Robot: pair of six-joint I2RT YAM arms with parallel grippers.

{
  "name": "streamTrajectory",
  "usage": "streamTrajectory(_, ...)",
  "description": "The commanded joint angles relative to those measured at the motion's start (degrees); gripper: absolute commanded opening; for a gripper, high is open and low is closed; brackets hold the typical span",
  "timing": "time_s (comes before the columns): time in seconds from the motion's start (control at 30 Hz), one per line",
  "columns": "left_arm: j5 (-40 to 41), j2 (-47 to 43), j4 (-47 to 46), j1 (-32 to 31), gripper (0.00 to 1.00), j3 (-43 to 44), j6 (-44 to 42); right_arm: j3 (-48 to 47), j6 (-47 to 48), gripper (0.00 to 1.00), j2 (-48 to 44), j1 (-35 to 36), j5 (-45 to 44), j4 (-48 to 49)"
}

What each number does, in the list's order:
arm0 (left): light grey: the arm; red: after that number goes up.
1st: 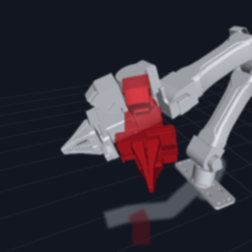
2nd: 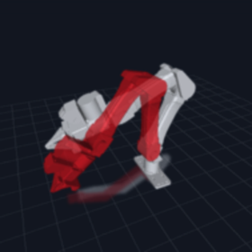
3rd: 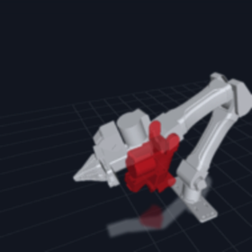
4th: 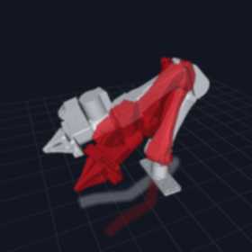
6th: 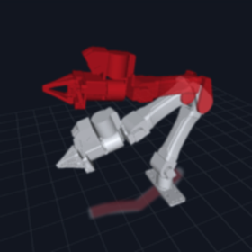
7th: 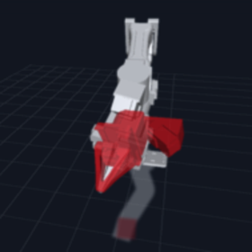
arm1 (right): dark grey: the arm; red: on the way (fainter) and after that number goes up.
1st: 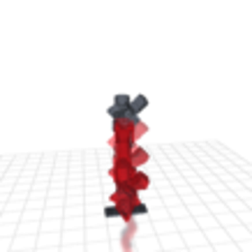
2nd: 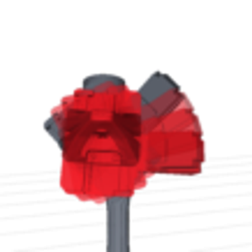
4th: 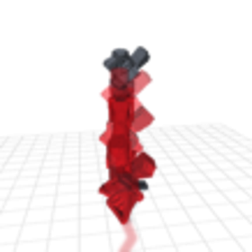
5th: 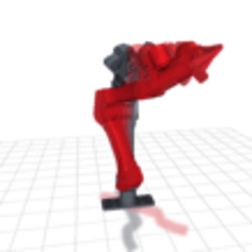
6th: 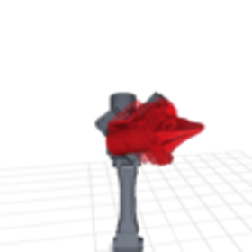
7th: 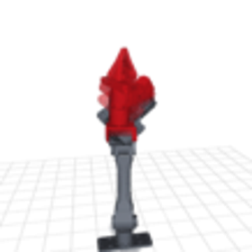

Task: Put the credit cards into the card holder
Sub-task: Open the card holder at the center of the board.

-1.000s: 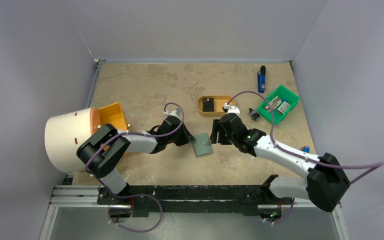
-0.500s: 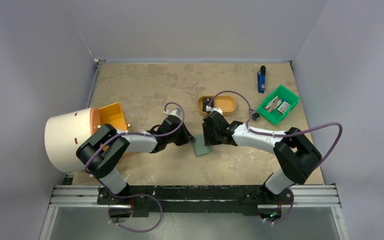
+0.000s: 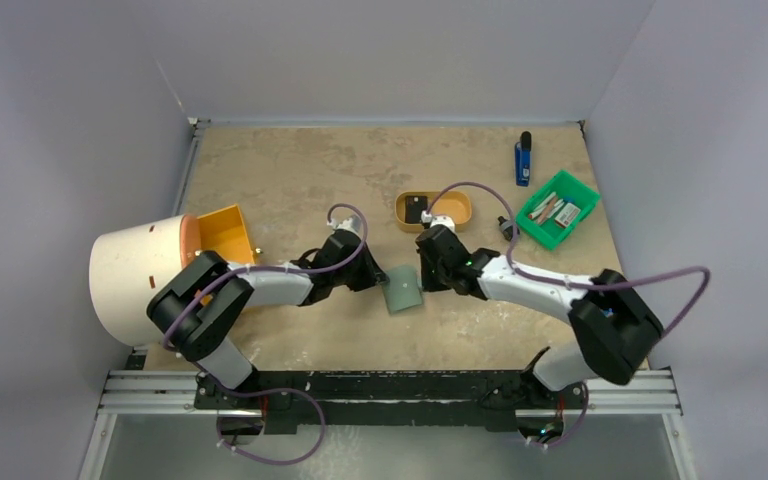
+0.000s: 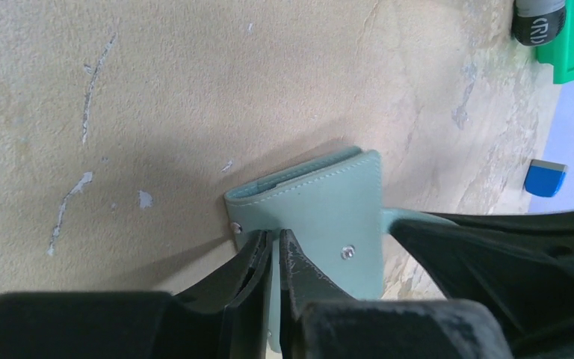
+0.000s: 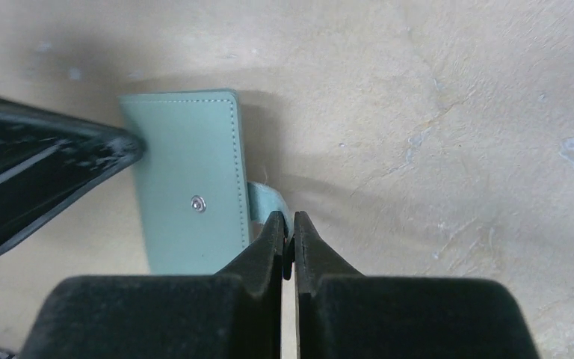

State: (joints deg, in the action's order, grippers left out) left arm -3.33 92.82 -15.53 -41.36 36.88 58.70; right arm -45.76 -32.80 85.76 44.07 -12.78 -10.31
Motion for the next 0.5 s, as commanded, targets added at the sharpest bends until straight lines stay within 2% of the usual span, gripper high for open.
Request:
streamTrajectory(0.0,2.53,-3.21,3.82,-0.12,0.17,1.31,-3.27,2.04,2.03,0.00,-9.80,-0.16,-2.15,1.10)
streamTrajectory(0.1,3.03,-4.47,5.54,-1.19,0.37,2.53,-4.80,4.45,3.63,0.00,-14.43,-0.11,0.84,2.97)
streamTrajectory(0.17,3.16,-4.92,6.67,-1.93,0.45,3.21,-5.40,6.18,3.71,0.00,-16.29,-0.13,3.05,4.56)
streamTrajectory(0.47,4.98,-8.48,5.01,-2.08,0.72,2.47,-2.40,9.45,1.61,0.00,-21.01,1.16,10.93,11.48)
